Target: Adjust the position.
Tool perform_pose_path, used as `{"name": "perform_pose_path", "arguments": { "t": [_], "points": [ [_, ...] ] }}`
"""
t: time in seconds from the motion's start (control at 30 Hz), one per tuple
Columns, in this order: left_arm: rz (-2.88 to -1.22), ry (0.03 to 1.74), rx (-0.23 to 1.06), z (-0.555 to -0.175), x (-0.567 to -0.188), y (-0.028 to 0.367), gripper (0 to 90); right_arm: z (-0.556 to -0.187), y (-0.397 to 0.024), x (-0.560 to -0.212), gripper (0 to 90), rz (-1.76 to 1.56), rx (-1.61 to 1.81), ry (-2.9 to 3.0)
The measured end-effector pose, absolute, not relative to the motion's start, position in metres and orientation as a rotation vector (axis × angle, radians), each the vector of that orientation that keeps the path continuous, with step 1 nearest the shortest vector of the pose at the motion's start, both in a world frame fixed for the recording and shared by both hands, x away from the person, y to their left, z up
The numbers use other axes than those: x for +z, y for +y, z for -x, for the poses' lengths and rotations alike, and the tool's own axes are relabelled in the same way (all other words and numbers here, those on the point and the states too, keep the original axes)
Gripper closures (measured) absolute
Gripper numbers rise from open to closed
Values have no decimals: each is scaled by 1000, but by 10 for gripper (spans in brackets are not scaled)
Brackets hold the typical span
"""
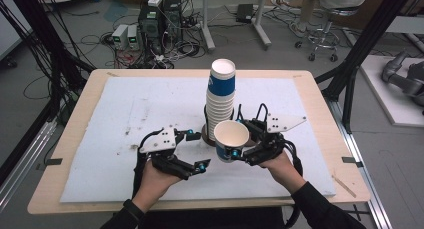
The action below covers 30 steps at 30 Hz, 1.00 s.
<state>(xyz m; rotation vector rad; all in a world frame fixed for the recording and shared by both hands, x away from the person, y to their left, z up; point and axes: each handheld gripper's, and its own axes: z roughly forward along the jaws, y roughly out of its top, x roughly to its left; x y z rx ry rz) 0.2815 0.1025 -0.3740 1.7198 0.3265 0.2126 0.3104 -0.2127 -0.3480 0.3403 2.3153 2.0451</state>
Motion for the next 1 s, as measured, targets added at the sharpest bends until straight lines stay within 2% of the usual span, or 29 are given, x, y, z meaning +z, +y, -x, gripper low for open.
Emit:
{"name": "perform_pose_path", "arguments": {
  "t": [0.63, 1.0],
  "points": [
    [-1683, 411, 337, -279, -375, 145, 147, -305, -253, -353, 211, -434, 1978, 2243],
    [-1673, 481, 358, -286, -387, 159, 147, -307, -264, -360, 211, -490, 1961, 2201]
  ]
}}
